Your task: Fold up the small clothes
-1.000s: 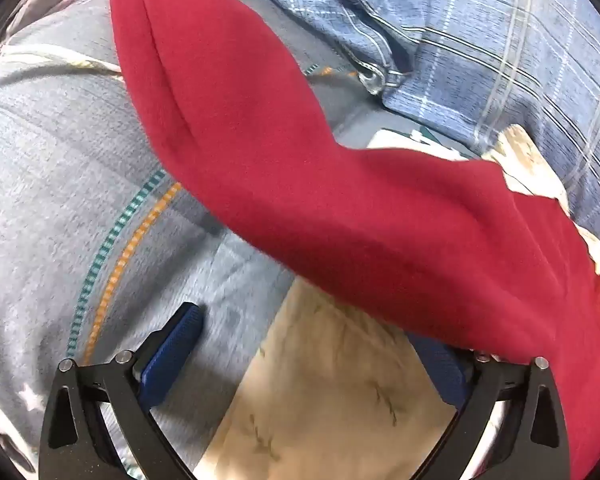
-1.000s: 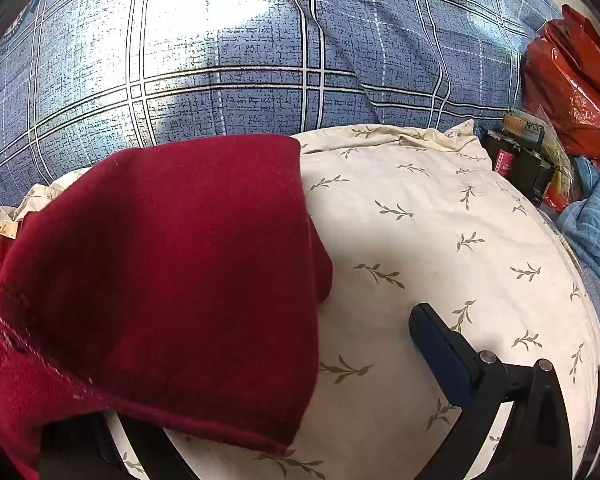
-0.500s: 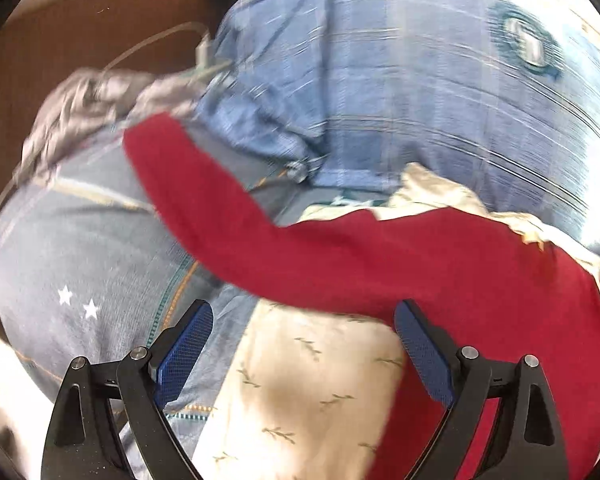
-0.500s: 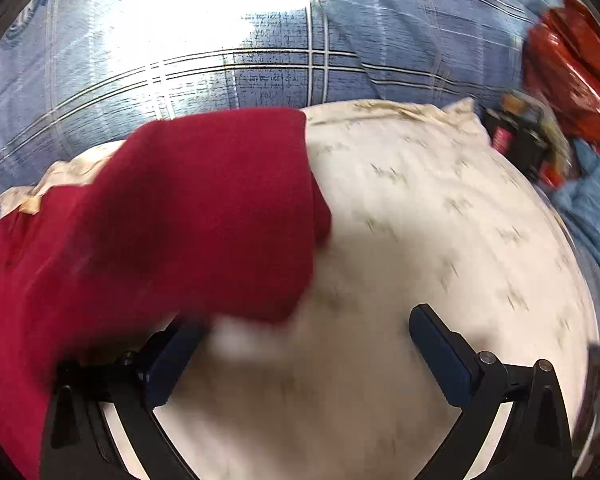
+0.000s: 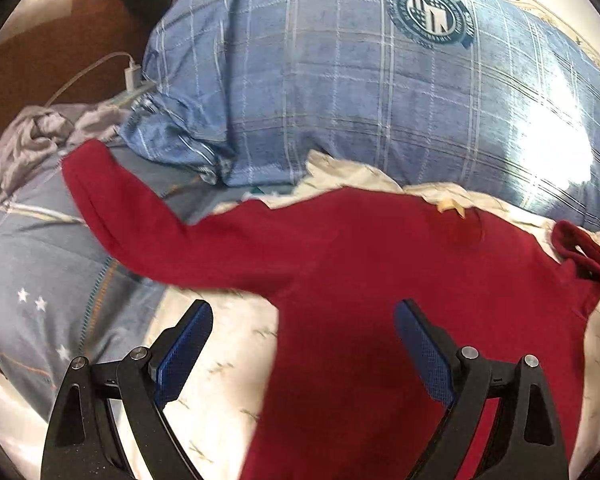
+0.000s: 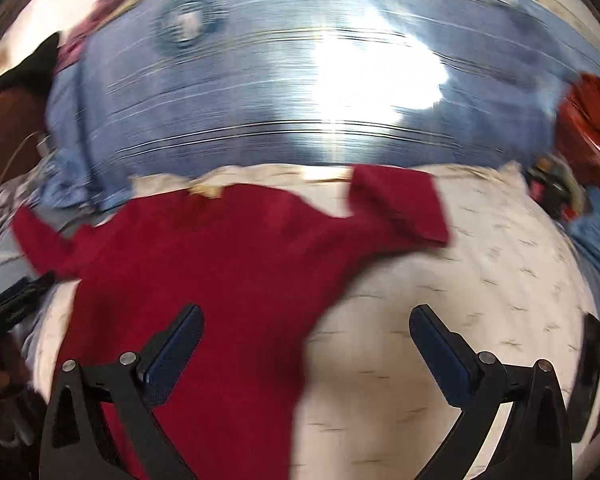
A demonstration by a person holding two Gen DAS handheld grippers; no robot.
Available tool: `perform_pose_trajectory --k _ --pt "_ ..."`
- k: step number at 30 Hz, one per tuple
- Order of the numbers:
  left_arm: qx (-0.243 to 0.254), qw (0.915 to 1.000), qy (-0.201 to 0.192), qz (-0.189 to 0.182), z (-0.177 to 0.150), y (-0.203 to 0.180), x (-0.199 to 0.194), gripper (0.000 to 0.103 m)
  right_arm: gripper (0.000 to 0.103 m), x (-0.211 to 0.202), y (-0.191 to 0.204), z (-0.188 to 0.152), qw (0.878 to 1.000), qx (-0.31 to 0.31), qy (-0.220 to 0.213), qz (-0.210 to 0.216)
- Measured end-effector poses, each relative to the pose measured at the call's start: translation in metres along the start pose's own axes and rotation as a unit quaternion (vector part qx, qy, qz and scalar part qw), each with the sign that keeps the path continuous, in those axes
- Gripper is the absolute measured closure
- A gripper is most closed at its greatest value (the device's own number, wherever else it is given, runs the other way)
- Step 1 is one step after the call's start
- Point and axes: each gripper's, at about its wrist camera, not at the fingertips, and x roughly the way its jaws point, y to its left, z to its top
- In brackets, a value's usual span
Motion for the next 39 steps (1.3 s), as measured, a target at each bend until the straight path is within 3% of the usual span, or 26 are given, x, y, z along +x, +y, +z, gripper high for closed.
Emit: perform_pose_trajectory --k 6,11,20,25,30,39 --pt "-0.007 0.9971 0.064 -0.04 -0.006 -0.002 0.008 0.011 0.0 0.012 0.054 -0.007 0.998 -0.061 0.005 0.008" --pt "-0.006 0.9931 0.097 -0.065 -0.013 -0.005 0.018 0.011 0.0 0.027 0.071 -0.012 0.996 -0.091 0.024 -0.001" --pt "-0.004 0.9874 0.117 -0.106 -0.031 -0.012 0.027 0.011 0.0 0.044 0.074 -0.017 0.995 -0.089 0.051 -0.014" --pt "0.01 0.9832 0.131 -0.127 -0.059 -0.02 0.014 0.011 0.0 0.046 0.072 -0.016 0.995 -0.083 0.056 -0.017" --pt "0.065 0.9747 0.16 -0.141 -0.077 -0.039 0.0 0.011 0.0 0.046 0.073 -0.016 0.995 -0.082 0.059 -0.016" --pt "0.1 0.962 0.201 -0.156 -0.092 -0.058 -0.005 0.011 0.0 0.053 0.076 -0.019 0.994 -0.078 0.073 -0.008"
